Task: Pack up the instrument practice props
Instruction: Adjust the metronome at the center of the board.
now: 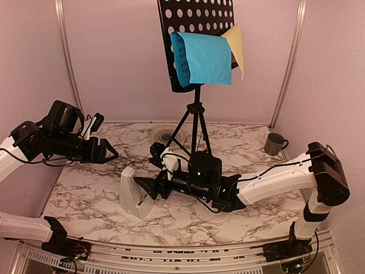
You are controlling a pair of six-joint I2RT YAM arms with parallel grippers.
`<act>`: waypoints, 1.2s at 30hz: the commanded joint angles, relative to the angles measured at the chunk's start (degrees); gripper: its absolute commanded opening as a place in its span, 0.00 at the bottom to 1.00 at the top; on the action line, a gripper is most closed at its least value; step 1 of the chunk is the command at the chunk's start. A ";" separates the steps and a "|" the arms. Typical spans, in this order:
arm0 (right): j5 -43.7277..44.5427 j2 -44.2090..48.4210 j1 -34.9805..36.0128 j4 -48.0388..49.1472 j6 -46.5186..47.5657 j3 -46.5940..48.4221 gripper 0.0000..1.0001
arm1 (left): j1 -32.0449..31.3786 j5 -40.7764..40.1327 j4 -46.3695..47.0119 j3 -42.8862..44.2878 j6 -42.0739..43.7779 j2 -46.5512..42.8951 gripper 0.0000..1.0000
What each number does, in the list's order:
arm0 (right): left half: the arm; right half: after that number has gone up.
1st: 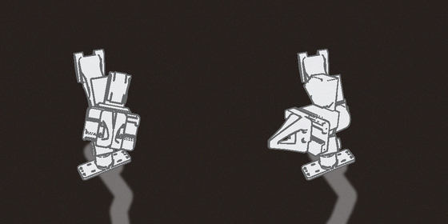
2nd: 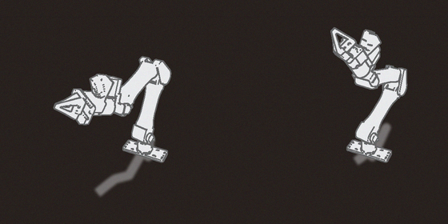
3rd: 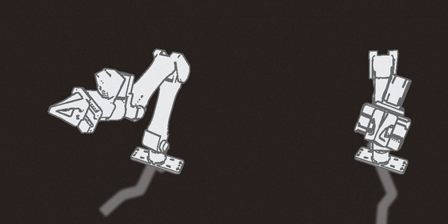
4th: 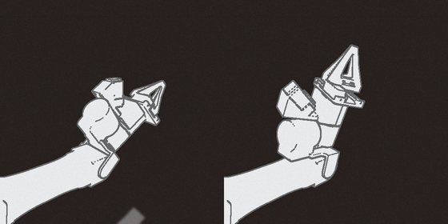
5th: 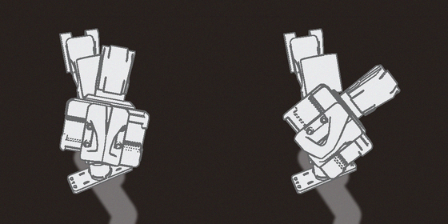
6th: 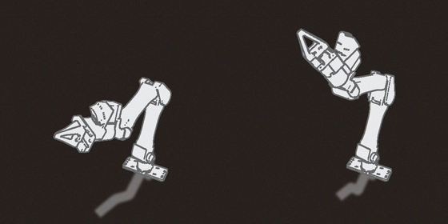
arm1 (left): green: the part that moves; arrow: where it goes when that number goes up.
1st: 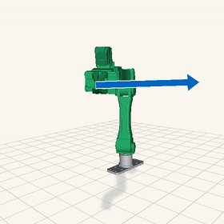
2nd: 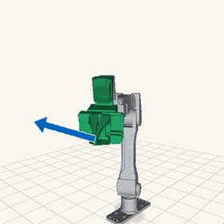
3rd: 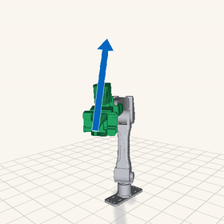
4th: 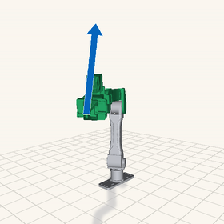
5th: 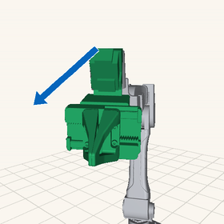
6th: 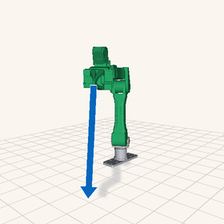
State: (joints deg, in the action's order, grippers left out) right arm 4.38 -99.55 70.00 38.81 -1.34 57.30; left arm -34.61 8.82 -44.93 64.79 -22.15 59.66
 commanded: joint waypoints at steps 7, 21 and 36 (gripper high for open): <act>-4.48 2.58 -1.57 -7.03 -5.13 5.85 0.78 | 0.71 -1.57 4.77 -1.55 -2.48 -7.02 0.72; -5.99 5.65 -4.20 -10.54 -9.72 5.96 0.79 | 0.11 6.70 8.65 -7.09 -1.23 -11.01 0.95; -4.32 9.17 -5.35 -12.82 -8.33 -1.71 0.82 | -13.05 -7.38 8.43 -11.63 -5.93 -11.86 1.00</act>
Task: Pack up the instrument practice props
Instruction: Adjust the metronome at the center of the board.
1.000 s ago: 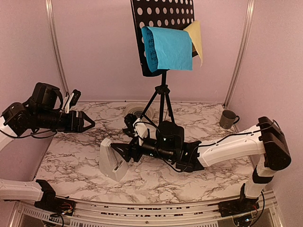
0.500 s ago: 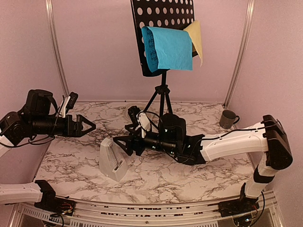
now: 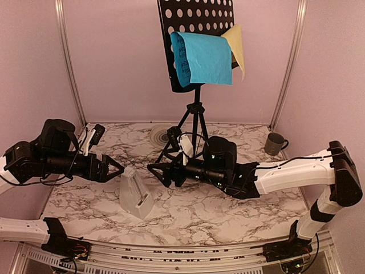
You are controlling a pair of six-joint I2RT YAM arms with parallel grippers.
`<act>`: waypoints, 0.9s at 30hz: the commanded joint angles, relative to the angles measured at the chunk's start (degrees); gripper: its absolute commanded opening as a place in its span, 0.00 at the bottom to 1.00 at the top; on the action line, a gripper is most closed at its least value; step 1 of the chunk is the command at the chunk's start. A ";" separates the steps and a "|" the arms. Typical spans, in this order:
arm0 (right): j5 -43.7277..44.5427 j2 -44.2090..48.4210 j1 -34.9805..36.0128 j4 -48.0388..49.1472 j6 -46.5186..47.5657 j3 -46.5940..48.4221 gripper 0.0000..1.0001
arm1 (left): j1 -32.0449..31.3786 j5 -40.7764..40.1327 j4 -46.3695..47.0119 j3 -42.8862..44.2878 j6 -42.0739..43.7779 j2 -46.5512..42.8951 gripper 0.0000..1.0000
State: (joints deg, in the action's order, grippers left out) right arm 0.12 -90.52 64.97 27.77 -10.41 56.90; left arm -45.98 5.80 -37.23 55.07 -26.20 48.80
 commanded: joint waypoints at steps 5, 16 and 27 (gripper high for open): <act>-1.31 0.45 -0.29 -1.14 1.25 -5.13 0.83 | -1.74 -4.59 0.69 -3.22 -3.66 -3.12 0.99; 1.55 -0.54 2.95 -2.75 0.55 -10.72 0.75 | -1.70 -7.18 1.27 -5.90 -5.65 -7.19 0.99; 3.04 -4.53 4.73 -2.05 -2.66 -13.07 0.47 | -1.63 -12.94 4.58 -8.86 -5.66 -10.52 0.99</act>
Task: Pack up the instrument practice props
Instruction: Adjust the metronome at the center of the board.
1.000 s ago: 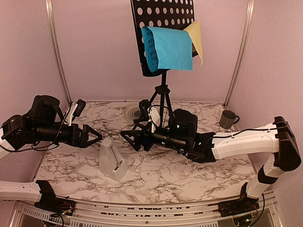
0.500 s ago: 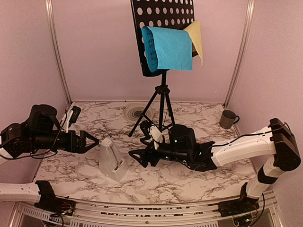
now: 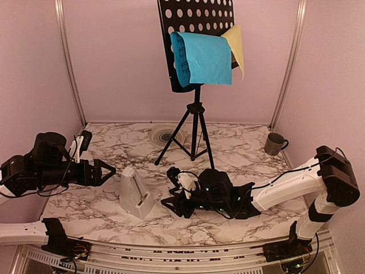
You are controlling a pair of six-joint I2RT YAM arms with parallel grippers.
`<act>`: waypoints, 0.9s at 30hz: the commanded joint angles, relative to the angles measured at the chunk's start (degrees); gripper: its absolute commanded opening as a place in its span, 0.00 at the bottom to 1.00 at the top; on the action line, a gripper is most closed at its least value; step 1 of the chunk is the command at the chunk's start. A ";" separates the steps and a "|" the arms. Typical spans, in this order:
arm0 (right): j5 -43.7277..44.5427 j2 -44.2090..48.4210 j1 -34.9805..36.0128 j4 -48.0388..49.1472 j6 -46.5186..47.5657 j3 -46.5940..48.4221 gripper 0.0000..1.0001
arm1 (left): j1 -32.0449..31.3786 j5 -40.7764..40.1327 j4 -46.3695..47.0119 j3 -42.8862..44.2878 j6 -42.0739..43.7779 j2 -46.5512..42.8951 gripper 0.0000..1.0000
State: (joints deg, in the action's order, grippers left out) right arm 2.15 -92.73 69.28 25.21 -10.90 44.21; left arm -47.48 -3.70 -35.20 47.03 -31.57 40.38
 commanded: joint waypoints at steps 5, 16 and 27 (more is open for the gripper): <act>0.93 -4.53 0.42 1.42 -3.31 -0.98 0.35 | 0.11 -6.62 3.55 -1.61 -0.38 -3.91 0.99; -0.14 -9.64 -0.12 2.15 -4.91 0.46 0.00 | 1.56 -5.32 5.87 -1.24 0.23 -1.22 0.99; -0.83 -14.33 -1.97 3.64 -6.15 2.29 0.00 | 2.22 -3.33 7.31 -1.73 -0.12 -1.19 1.00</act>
State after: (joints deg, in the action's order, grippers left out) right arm 2.00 -105.93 68.45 26.50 -15.94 44.49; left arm -45.71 -8.47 -30.13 45.71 -31.92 39.18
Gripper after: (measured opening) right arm 0.003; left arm 0.994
